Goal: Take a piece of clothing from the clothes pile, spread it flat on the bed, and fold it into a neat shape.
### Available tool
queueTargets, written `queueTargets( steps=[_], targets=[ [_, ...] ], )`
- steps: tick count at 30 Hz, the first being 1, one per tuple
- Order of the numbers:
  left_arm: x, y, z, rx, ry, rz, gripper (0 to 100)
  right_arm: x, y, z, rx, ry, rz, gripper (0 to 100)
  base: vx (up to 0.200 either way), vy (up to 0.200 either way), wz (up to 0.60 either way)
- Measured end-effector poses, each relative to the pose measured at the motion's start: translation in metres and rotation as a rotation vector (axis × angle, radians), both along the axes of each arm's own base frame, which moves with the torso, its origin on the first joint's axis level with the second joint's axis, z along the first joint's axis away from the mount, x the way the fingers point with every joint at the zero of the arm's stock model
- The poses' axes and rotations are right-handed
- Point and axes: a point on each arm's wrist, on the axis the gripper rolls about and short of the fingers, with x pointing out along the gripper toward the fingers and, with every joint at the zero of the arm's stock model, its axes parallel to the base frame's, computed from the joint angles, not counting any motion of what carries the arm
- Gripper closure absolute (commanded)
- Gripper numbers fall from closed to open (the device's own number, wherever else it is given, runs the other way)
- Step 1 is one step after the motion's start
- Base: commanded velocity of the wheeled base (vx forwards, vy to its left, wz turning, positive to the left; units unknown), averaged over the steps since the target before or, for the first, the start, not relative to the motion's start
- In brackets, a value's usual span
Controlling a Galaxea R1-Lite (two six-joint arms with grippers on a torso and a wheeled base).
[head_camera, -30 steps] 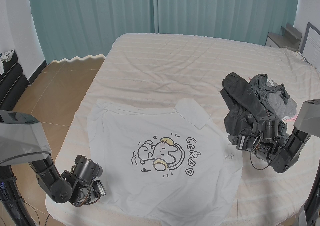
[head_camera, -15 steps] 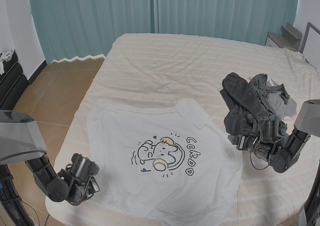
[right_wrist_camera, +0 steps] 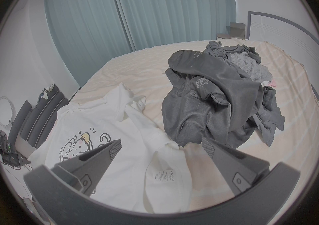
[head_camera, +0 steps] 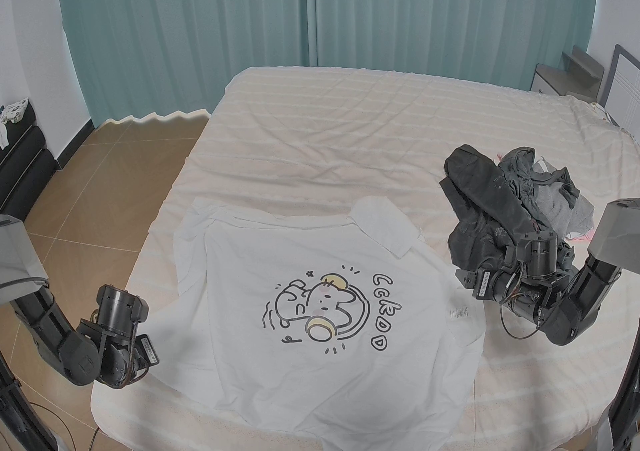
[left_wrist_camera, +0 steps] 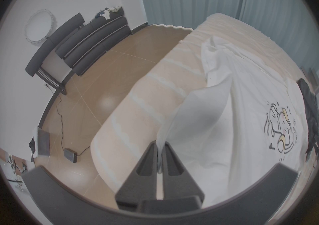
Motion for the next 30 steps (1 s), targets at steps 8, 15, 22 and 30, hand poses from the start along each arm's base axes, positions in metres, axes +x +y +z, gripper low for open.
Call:
queueTargets(
  steps=[8, 15, 22, 30],
  targets=[
    [0.001, 0.021, 0.001, 0.043, 0.028, 0.043, 100, 0.000, 0.000, 0.000, -0.001, 0.001, 0.000, 0, 0.000, 0.000, 0.00],
    [-0.003, 0.032, -0.001, 0.079, 0.088, 0.067, 100, 0.000, 0.000, 0.000, -0.002, 0.000, 0.000, 0, 0.000, 0.000, 0.00],
    [-0.006, 0.042, -0.002, 0.128, 0.137, 0.093, 100, 0.000, 0.000, 0.000, -0.002, 0.000, -0.001, 0, 0.000, 0.000, 0.00],
    [-0.007, 0.048, -0.008, 0.152, 0.174, 0.118, 100, 0.000, -0.001, 0.000, -0.002, 0.001, 0.000, 0, 0.000, 0.000, 0.00]
  ],
)
